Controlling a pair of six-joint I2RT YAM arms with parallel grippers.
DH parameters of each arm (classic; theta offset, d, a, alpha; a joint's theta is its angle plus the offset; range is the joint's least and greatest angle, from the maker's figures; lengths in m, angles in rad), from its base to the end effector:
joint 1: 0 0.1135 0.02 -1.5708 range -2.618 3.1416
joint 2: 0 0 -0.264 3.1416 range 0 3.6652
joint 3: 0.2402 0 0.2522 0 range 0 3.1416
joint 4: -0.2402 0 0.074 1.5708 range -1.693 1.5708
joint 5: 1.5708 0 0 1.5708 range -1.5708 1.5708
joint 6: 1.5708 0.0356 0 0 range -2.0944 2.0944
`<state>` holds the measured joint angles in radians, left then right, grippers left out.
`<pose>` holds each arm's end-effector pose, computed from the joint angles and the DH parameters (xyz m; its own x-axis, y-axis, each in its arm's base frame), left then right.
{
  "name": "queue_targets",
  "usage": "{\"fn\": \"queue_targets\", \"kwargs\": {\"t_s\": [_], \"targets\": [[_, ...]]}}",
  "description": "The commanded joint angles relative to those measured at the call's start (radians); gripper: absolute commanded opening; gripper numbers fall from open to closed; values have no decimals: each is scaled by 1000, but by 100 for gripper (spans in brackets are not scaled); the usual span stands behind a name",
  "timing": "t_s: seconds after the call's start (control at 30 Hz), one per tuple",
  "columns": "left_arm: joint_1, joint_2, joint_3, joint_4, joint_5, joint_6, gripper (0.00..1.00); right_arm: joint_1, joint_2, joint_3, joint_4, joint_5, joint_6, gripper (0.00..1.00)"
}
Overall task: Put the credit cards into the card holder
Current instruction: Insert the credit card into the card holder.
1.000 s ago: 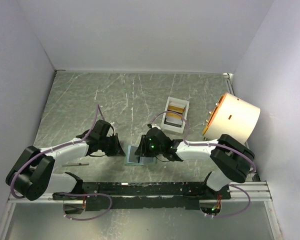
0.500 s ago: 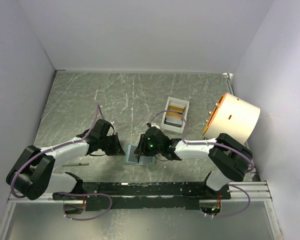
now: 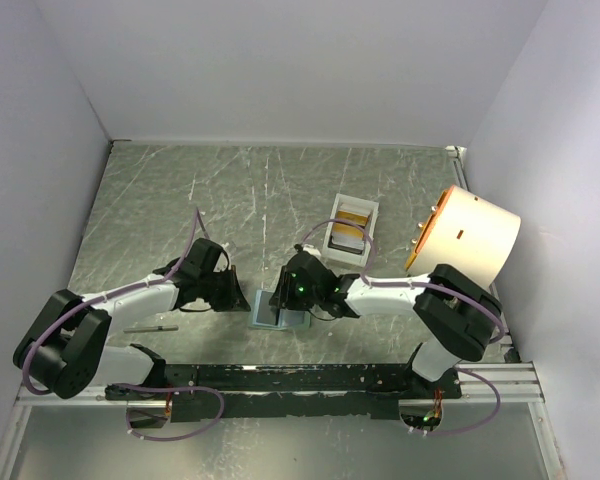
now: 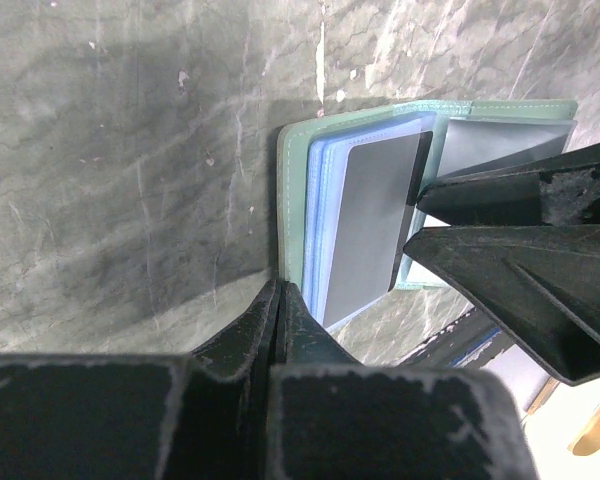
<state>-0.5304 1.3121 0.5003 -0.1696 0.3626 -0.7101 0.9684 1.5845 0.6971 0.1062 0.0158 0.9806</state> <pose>0.1870 -0.1243 0.1431 -0.9630 -0.1419 -0.2293 0.0202 0.8101 -0.5860 0.1719 0.2490 0.1482 -0.9013 0.1555 -0.4044 -0.1235 0.8025 0.5838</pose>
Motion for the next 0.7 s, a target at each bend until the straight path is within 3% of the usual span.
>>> {"fn": "queue_targets", "kwargs": {"t_s": [0.0,0.23,0.5,0.67], "targets": [[-7,10,25,4,-8,11,7,4,20,25,-8,17,5,37],[-8,21,32,3,-5,15,7,4,24,9,44,-19,10,33],[-8,12,43,-15,-16,18,8,4,-19,23,-28,19,-18,33],[-8,-15,49,-32,-29,4,17,3,-49,26,-96,77,-36,28]]}}
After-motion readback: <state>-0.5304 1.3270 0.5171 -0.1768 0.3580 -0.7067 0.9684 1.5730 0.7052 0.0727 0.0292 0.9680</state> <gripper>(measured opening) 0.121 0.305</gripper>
